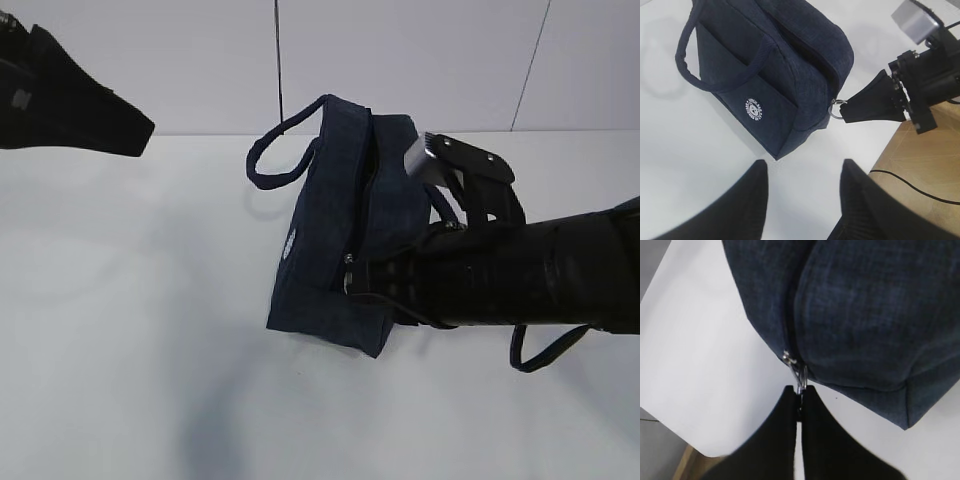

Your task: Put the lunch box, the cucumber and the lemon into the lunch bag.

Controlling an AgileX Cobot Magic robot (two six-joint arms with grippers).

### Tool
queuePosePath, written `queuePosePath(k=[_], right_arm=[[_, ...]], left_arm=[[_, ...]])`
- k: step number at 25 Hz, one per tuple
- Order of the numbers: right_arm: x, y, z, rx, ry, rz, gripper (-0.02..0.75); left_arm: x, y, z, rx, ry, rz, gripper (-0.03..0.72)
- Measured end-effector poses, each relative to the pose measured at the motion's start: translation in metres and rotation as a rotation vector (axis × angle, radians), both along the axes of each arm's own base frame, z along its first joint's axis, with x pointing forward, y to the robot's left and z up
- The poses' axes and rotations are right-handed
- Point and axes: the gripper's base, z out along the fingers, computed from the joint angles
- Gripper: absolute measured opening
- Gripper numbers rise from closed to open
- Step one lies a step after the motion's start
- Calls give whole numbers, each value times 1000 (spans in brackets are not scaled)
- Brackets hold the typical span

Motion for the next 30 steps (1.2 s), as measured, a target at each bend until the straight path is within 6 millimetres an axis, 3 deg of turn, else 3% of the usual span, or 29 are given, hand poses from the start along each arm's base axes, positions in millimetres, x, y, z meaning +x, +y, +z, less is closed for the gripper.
queuePosePath(k=[30], right_arm=[[-19, -10, 49, 75, -158, 27, 0]], left_arm=[[-2, 0, -1, 9, 22, -16, 321]])
